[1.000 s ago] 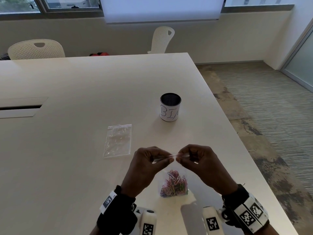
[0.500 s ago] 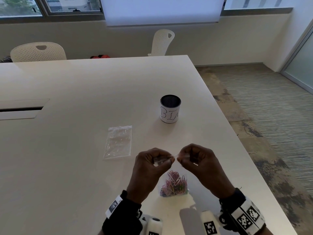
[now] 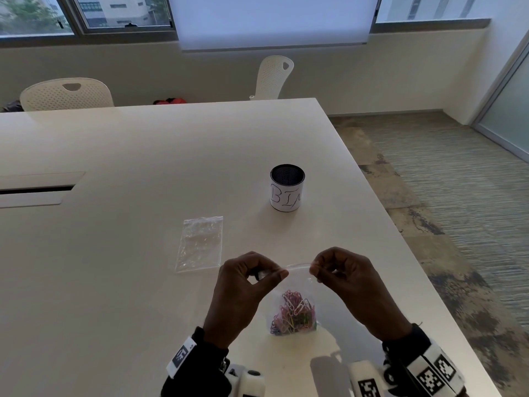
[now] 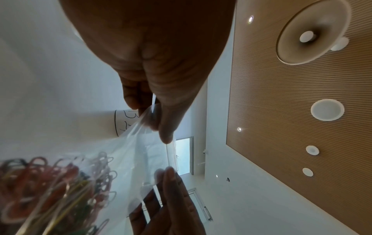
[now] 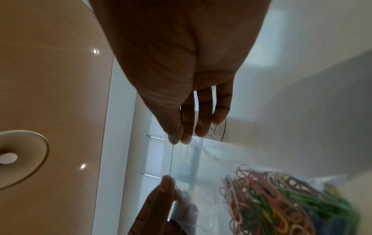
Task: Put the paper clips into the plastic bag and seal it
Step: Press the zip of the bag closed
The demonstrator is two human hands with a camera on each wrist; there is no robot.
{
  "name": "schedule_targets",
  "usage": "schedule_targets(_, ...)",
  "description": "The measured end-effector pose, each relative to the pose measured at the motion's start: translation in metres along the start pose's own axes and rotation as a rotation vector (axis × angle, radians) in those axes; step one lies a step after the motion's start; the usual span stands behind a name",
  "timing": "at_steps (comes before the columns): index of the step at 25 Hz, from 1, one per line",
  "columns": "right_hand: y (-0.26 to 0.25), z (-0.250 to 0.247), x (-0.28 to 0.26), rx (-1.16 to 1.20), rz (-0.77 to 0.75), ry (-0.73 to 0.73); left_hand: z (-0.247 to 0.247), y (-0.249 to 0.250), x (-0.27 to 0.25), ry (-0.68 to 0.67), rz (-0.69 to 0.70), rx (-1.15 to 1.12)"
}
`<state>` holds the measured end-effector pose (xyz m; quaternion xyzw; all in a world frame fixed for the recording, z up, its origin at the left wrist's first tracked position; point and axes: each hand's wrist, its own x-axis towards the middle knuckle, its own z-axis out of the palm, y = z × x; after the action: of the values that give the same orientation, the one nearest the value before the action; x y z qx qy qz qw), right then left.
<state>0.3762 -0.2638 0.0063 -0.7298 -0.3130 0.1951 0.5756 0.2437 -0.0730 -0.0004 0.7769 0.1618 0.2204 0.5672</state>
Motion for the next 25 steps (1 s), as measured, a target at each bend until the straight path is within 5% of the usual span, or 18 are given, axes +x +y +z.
schedule_targets(25, -0.047, 0.009, 0.036, 0.147, -0.026, -0.190, -0.072, 0.020, 0.007, -0.027, 0.078, 0.211)
